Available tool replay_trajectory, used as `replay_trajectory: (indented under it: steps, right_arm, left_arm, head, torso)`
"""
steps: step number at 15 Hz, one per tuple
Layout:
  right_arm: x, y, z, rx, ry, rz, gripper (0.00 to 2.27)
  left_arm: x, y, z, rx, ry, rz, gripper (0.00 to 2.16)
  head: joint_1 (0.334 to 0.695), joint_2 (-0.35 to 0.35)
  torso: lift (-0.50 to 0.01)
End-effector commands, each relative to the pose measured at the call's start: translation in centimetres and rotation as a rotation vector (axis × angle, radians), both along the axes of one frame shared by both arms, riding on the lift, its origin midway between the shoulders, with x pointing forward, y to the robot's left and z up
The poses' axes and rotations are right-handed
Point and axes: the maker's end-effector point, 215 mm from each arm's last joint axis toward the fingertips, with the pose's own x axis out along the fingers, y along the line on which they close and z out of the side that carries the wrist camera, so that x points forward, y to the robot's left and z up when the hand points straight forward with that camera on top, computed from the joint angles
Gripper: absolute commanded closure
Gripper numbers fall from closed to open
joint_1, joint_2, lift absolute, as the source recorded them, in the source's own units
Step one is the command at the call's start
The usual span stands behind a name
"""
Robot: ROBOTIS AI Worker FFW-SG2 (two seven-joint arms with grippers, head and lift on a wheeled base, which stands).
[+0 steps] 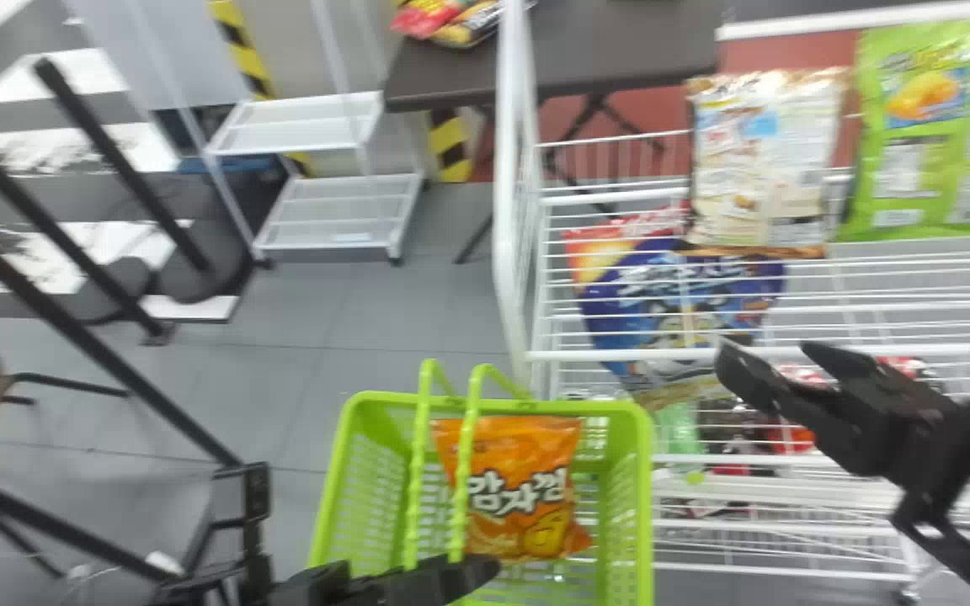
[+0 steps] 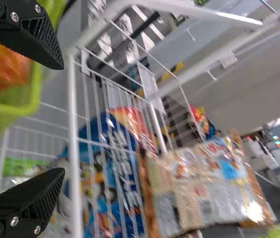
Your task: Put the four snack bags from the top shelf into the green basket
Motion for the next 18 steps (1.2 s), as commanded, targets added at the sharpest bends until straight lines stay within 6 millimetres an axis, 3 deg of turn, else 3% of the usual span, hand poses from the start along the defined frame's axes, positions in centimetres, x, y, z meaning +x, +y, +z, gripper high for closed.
replay_trajectory:
  steps: [1,4,6,11,13,14,15,16,18]
  right_arm:
    - [5.6,-2.0,0.8,-0.067,-0.059,-0.057,0.06]
    - [11.9,-3.3,0.5,-0.149,-0.079,-0.113,0.06]
    - [15.1,-3.1,1.2,-0.161,-0.105,-0.120,0.06]
    - [19.8,-1.5,-0.6,-0.280,-0.088,-0.125,0.10]
    - [20.3,-0.6,-1.3,-0.286,-0.067,-0.087,0.54]
    - [20.2,0.0,-1.4,-0.276,-0.066,-0.063,1.08]
    - [20.0,0.3,-1.5,-0.265,-0.061,-0.055,1.88]
    - [19.5,0.5,-2.2,-0.267,-0.043,-0.053,2.26]
    - [19.1,0.5,-1.9,-0.258,-0.067,-0.057,2.26]
  left_arm:
    - [-0.3,0.0,0.2,-0.009,0.001,-0.005,2.15]
    - [-0.5,0.2,0.0,-0.006,0.002,-0.001,2.15]
    - [-0.6,0.1,0.0,-0.010,0.005,0.002,2.15]
    - [-0.7,0.1,-0.2,-0.012,0.011,0.006,2.15]
    - [-0.9,0.1,-0.3,-0.014,0.016,0.008,2.15]
    - [-0.9,0.3,-0.4,-0.012,0.017,0.010,2.15]
    - [-1.0,0.4,-0.5,-0.012,0.021,0.013,2.15]
    - [-1.0,0.4,-0.5,-0.010,0.018,0.014,2.15]
    - [-1.0,0.4,-0.5,-0.010,0.018,0.014,2.15]
  head:
    - [0.695,0.135]
    - [0.695,0.090]
    - [0.695,0.069]
    - [0.695,0.068]
    - [0.695,0.078]
    - [0.695,0.083]
    - [0.695,0.096]
    - [0.695,0.103]
    - [0.695,0.109]
  torso:
    - [0.000]
    - [0.000]
    - [0.000]
    - [0.000]
    - [0.000]
    - [0.000]
    - [0.000]
    - [0.000]
    - [0.000]
